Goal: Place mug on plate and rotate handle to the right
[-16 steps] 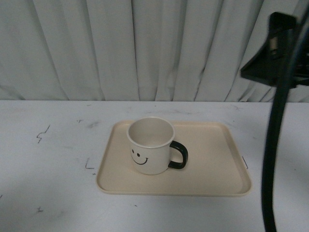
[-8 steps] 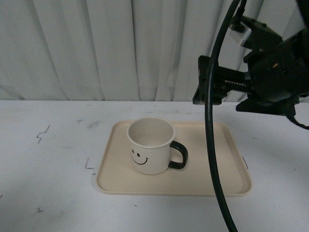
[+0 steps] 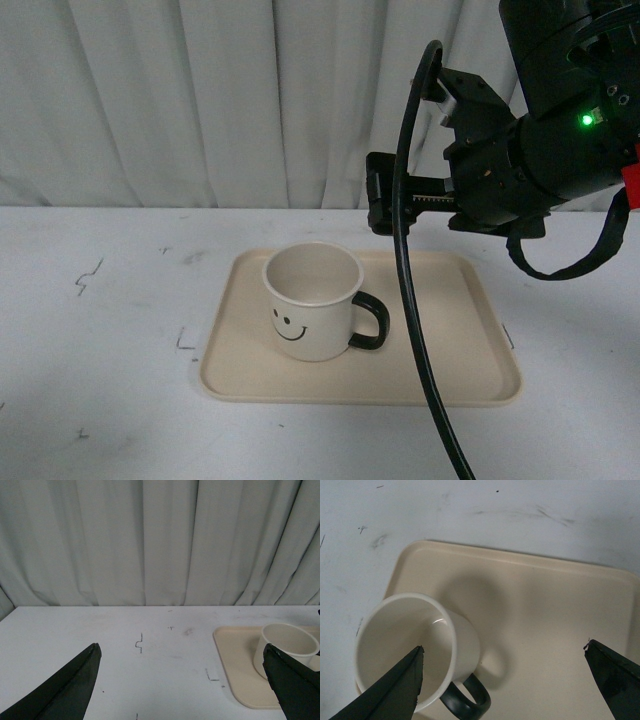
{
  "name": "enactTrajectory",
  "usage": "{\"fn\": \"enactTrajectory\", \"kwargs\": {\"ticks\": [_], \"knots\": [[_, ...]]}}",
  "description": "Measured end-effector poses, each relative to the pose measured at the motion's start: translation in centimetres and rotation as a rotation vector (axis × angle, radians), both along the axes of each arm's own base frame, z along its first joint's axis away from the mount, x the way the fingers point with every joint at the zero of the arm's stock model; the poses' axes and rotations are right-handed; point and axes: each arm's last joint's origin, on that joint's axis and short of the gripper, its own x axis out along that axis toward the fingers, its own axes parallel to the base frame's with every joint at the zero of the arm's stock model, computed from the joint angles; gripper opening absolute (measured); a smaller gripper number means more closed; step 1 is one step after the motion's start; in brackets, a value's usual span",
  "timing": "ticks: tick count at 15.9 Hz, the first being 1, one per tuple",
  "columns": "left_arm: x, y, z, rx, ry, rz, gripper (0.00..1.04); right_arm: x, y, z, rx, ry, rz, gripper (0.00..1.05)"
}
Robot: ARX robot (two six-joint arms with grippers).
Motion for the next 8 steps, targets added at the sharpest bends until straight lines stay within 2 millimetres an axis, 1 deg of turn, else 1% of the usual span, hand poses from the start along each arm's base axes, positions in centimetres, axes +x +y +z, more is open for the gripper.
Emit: {"fn": "enactTrajectory", "kwargs": {"ticks": [2,6,8], "knots": [[0.0,0.0,0.0,0.0,0.0,0.0,0.98,0.5,0.9,-0.7,0.006,0.001,0.036,0.98],[0.0,0.0,0.0,0.0,0.0,0.0,0.98,0.5,2.6,-2.0,-0.014,0.019,0.102,0.98],[0.0,0.0,0.0,0.0,0.0,0.0,0.98,1.0,3.4,-3.5,-0.041,0.064,0.108,0.98]]}}
